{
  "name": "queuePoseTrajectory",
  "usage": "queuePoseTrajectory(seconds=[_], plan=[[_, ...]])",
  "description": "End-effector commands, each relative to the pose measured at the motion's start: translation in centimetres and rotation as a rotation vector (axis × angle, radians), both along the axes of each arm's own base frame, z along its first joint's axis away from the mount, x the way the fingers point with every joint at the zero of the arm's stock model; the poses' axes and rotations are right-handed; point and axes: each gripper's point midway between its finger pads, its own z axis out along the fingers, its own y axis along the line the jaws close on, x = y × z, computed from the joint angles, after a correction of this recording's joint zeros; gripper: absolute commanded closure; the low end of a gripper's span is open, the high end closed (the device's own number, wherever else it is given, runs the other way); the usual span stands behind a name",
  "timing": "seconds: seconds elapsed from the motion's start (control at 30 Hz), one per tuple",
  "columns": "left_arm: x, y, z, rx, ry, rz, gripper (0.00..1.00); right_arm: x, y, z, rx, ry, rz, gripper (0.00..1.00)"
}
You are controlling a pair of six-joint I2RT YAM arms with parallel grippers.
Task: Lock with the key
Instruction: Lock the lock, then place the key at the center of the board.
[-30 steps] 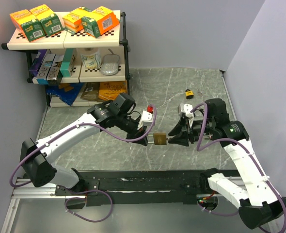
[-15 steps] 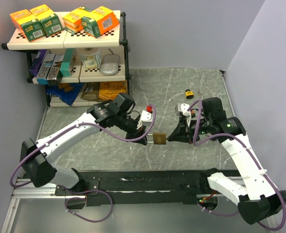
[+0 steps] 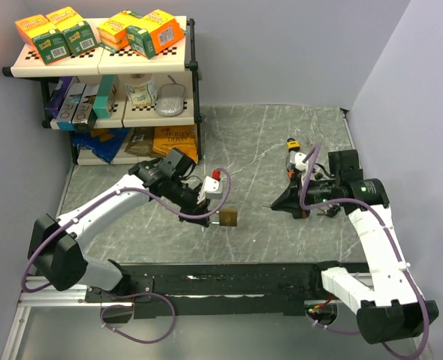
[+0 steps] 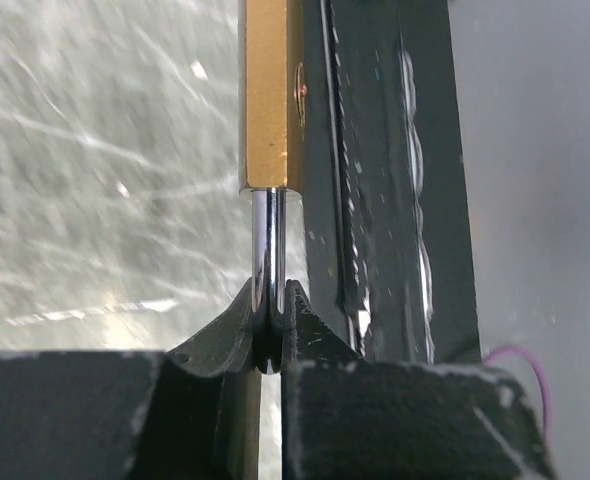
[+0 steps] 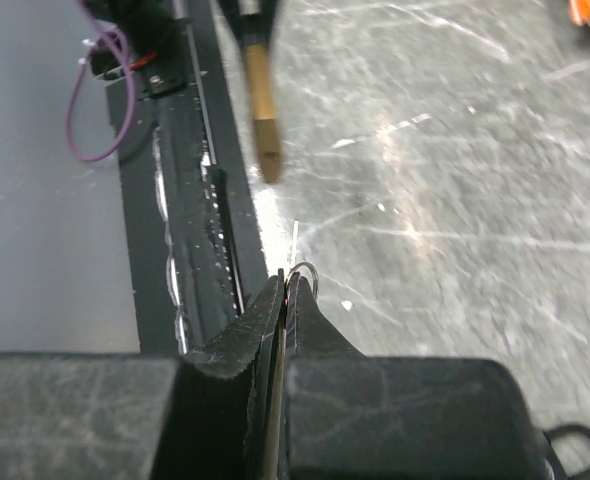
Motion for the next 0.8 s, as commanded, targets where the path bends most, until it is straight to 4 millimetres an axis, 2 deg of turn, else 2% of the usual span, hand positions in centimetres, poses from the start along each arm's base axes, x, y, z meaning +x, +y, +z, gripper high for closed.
queuePoseTrajectory(seconds=[0.0, 0.03, 0.1, 0.17, 0.23, 0.27, 0.43, 0.47, 0.53, 0.57, 0.63, 0.77], plan=[[-1.0, 0.6, 1.9, -0.098, -0.071, -0.076, 0.99, 2.0, -0.7, -0.6, -0.027, 0.005, -0.041, 1.0], [-0.7, 0.7, 1.9, -0.102, -0.068, -0.063, 0.99, 3.9, -0.6, -0.5, -0.012, 0.002, -0.108, 1.0], [0.1, 1.0, 2.2, -0.114, -0.045, -0.027, 0.99, 5.8, -0.8, -3.7, -0.07, 0.084, -0.207, 1.0], [1.2, 1.5, 2.3, -0.119, -0.029, 0.019, 0.99, 7.3, 0.0, -5.8, -0.084, 0.194, -0.285, 1.0], [2.0, 1.9, 1.9, -0.118, -0.028, 0.054, 0.99, 7.7, 1.2, -7.3, -0.088, 0.306, -0.359, 1.0], [2.7, 2.3, 1.8, -0.114, -0.018, 0.096, 0.99, 8.6, 1.9, -8.3, -0.076, 0.311, -0.379, 1.0], [4.9, 3.8, 0.7, -0.092, -0.047, 0.201, 0.99, 10.3, 4.3, -12.0, -0.102, 0.404, -0.485, 1.0], [4.8, 3.9, 0.6, -0.091, -0.045, 0.209, 0.99, 11.5, 4.5, -13.3, -0.123, 0.416, -0.515, 1.0], [5.2, 4.2, 0.6, -0.093, -0.054, 0.23, 0.99, 13.1, 4.5, -14.2, -0.136, 0.441, -0.579, 1.0], [5.1, 4.3, 0.5, -0.093, -0.055, 0.236, 0.99, 13.5, 4.7, -15.4, -0.151, 0.475, -0.585, 1.0], [5.3, 4.5, 0.5, -0.092, -0.065, 0.253, 0.99, 14.7, 5.2, -15.7, -0.135, 0.474, -0.595, 1.0], [5.9, 4.7, -0.1, -0.082, -0.087, 0.284, 0.99, 16.0, 5.6, -18.0, -0.156, 0.514, -0.629, 1.0]])
